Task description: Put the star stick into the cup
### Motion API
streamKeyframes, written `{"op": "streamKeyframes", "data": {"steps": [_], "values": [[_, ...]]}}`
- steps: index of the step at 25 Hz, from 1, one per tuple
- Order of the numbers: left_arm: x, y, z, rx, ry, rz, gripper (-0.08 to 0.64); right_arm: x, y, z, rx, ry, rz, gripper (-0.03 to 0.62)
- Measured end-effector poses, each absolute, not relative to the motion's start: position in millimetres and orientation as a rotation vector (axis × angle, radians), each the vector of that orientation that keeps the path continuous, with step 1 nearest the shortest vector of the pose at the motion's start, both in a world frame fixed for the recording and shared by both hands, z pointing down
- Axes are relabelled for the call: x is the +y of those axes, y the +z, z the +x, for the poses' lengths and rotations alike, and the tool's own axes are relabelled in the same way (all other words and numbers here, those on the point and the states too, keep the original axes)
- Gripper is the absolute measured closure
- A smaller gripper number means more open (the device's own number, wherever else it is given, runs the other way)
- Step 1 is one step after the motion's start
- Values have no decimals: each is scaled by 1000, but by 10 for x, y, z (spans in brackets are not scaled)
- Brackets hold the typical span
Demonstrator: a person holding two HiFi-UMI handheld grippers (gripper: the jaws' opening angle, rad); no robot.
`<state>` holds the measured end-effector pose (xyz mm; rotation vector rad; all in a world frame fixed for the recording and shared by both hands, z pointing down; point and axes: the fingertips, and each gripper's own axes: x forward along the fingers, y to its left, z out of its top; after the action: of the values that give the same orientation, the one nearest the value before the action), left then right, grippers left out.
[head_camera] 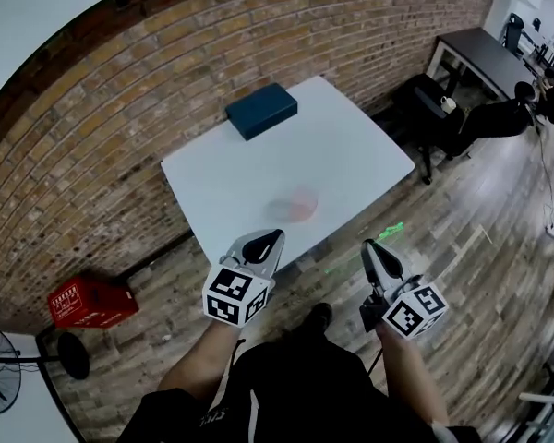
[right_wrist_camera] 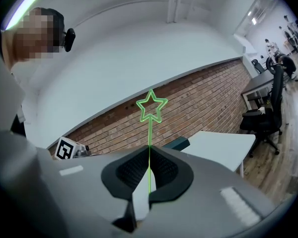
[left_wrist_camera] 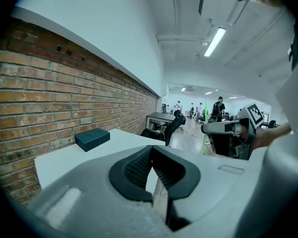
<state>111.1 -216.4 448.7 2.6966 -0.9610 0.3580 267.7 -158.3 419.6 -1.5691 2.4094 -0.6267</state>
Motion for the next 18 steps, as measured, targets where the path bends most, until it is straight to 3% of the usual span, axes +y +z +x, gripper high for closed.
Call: {"op": "streamKeyframes", "data": {"steps": [7,18], "values": [[-2474,4517,1365,-1021,401,2672,552,-2101,4326,2836,2450,-691,-1478,586],[-2949,4526,1118,-986,312,2664,552,-2741,4221,2655,2468,-648,-1550,584]]}}
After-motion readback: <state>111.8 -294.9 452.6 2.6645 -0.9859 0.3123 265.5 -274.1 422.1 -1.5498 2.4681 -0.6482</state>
